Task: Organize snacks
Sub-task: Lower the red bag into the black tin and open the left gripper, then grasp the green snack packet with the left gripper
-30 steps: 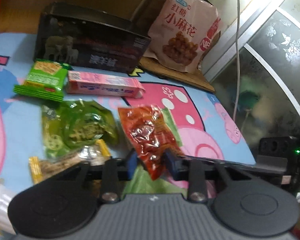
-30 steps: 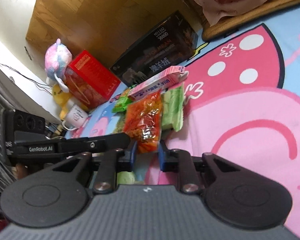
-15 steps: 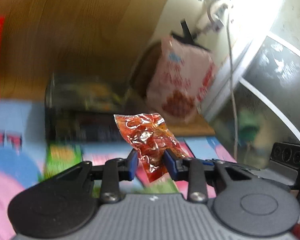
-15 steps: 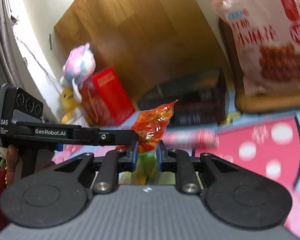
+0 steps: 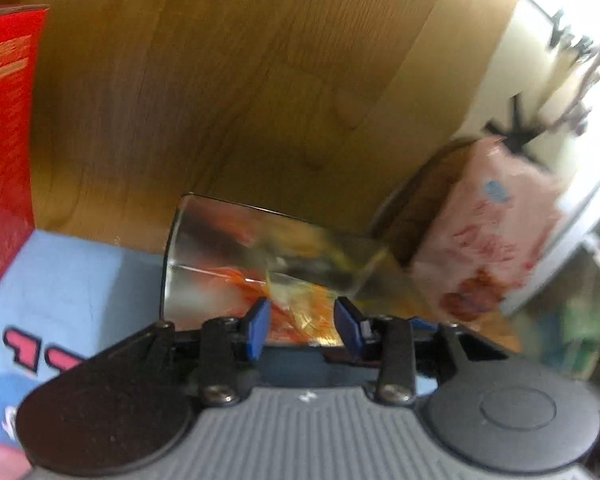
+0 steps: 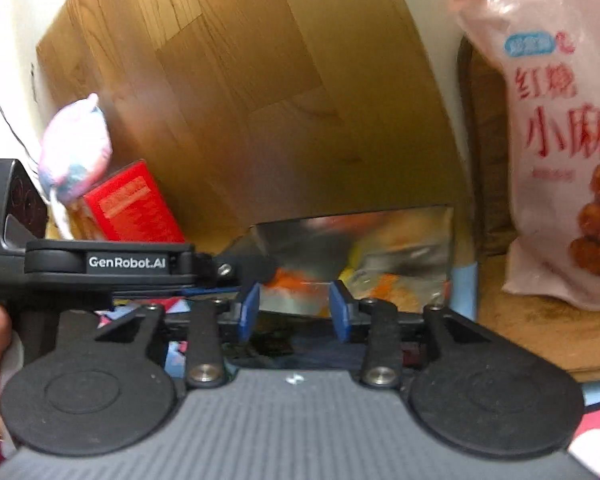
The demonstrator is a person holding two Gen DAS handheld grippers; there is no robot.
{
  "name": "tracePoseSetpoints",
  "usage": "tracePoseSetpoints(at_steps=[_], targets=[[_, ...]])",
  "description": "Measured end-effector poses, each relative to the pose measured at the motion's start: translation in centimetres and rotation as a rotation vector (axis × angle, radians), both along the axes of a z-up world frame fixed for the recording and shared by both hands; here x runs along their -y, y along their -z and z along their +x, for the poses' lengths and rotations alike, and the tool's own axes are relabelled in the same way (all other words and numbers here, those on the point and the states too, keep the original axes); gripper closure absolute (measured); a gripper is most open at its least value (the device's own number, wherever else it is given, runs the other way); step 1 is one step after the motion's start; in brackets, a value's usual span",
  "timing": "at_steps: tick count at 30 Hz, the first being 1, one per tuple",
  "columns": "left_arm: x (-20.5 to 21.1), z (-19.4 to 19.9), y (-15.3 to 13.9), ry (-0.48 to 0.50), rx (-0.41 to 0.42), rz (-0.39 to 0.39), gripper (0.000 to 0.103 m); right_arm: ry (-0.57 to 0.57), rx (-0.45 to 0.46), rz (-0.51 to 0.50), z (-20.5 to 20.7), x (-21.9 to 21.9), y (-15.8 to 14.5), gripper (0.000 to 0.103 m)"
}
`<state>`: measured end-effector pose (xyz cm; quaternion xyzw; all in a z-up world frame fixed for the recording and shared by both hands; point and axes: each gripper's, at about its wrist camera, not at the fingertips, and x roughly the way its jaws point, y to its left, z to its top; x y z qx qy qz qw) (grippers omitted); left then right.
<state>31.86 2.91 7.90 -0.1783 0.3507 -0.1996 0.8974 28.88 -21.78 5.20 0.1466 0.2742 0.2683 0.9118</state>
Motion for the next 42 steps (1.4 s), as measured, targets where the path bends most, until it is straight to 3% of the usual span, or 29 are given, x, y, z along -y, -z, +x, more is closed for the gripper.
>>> tracePoseSetpoints(at_steps=[3, 6, 10, 14, 17, 18, 20, 22, 27, 35, 39, 42], targets=[[-1.9, -3.5, -0.7, 0.016, 0.033, -0.045, 0.067, 0.002, 0.007, 0.068, -3.0, 2.9, -0.3, 0.054], [-2.4, -7.0, -0.6, 0.054, 0.015, -0.084, 0.067, 0.003, -0.019, 0.086, -6.3, 5.4, 0.6, 0.042], [0.4, -9.9, 0.6, 0.154, -0.034, -0.064, 0.065, 0.038, -0.097, 0.038, -9.4, 7.1, 2.6, 0.039], [3.9, -10.6, 2.8, 0.2, -0.092, 0.001, 0.061, 0.081, -0.209, 0.139, -11.5, 9.1, 4.8, 0.039], [6.1, -10.5, 4.4, 0.214, -0.133, 0.062, 0.061, 0.098, -0.248, 0.19, -12.5, 9.7, 5.7, 0.042], [6.7, -10.7, 4.8, 0.206, -0.144, 0.099, 0.06, 0.098, -0.25, 0.19, -12.7, 9.5, 5.7, 0.047], [7.6, -10.7, 5.7, 0.212, -0.18, 0.1, 0.061, 0.073, -0.26, 0.191, -13.0, 8.8, 5.9, 0.059], [7.8, -11.1, 6.1, 0.207, -0.186, 0.092, 0.064, 0.046, -0.282, 0.184, -13.0, 7.7, 6.3, 0.08], [9.5, -12.0, 6.0, 0.254, -0.221, 0.07, 0.065, 0.086, -0.242, 0.164, -14.6, 8.2, 5.7, 0.082], [14.9, -16.7, 5.9, 0.426, -0.209, 0.116, 0.065, 0.134, -0.18, 0.075, -21.5, 12.0, 5.3, 0.079], [16.0, -19.6, 6.1, 0.518, -0.213, 0.115, 0.064, 0.1, -0.129, -0.002, -25.6, 12.9, 5.0, 0.072], [15.9, -20.8, 6.1, 0.562, -0.218, 0.101, 0.053, 0.054, -0.08, -0.057, -27.9, 12.4, 4.9, 0.037]])
